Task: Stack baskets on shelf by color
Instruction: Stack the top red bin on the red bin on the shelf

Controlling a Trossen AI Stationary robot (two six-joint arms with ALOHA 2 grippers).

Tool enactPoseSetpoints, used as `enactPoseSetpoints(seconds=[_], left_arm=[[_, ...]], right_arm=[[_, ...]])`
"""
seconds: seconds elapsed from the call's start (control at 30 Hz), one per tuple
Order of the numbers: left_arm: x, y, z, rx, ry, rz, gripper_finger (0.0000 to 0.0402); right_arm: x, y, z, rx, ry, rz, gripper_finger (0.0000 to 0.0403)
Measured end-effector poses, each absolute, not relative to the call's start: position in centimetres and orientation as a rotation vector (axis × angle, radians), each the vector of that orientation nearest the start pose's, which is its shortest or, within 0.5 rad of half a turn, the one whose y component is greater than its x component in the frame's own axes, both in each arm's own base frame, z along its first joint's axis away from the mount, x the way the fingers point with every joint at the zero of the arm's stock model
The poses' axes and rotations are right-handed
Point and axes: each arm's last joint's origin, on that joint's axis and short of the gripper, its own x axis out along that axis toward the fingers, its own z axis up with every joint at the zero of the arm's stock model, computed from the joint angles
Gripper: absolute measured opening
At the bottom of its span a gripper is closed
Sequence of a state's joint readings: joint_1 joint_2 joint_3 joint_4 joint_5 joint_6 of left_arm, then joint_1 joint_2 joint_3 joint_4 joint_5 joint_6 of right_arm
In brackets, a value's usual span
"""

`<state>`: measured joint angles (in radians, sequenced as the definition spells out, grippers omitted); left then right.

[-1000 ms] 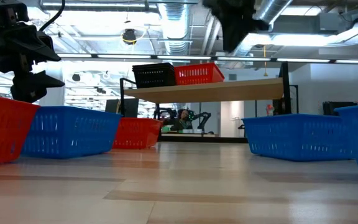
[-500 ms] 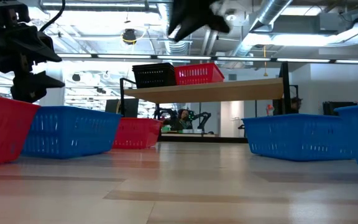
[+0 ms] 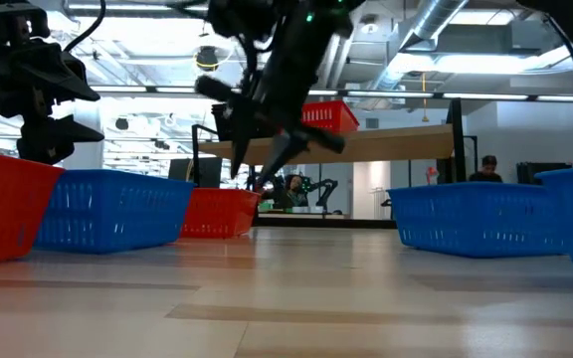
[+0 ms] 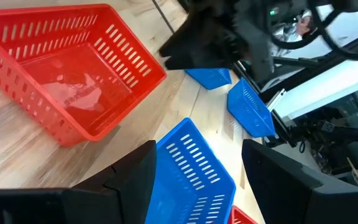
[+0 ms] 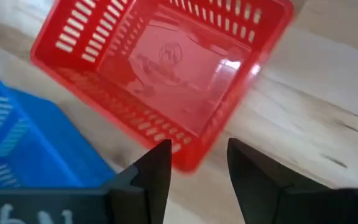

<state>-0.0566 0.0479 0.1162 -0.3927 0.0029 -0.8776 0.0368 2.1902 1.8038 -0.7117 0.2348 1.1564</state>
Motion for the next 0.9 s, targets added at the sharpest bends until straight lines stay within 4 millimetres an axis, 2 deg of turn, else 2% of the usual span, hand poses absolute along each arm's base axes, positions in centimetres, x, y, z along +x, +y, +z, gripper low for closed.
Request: enactPoseSetpoints(seconds=[0.2,0.3,0.4,0.5,0.53,0.6,0.73,0.9], left_arm=[[8.8,-0.5,16.2,-0.861,0.328,0.088,0.0225],[8.8,-0.5,16.2,-0.860,0.328,0.089,0.0225],[8.8,-0.5,16.2,-0.859,0.330,0.093,0.0225],[8.8,-0.5,16.2,-0.857,0.325,0.106,0.0225],[8.8,-0.4,16.1,-0.854,0.323,0.111,0.0225],[8.8,-0.4,16.1,-0.846,0.318,0.123,0.0225],[8.8,-0.4,16.1,-0.844,0.315,0.129,0.0225],[8.8,-0.4,16.2,-0.844,0.315,0.129,0.0225]], right_arm=[[47.2,-0.5,17.8,0.902,0.856,-0.803,0.0179],[47.5,-0.7,17.6,0.910,0.845,-0.795,0.0161],[47.5,-0.6,17.4,0.909,0.855,-0.793,0.0112],[47.5,-0.5,17.4,0.912,0.853,-0.785,0.0034],[47.5,-0.3,17.4,0.901,0.860,-0.775,0.0020],[47.5,-0.4,17.5,0.910,0.856,-0.775,0.0018],[47.3,-0.4,18.2,0.920,0.854,-0.768,0.0011],[46.2,-0.5,21.1,0.903,0.832,-0.770,0.0010]])
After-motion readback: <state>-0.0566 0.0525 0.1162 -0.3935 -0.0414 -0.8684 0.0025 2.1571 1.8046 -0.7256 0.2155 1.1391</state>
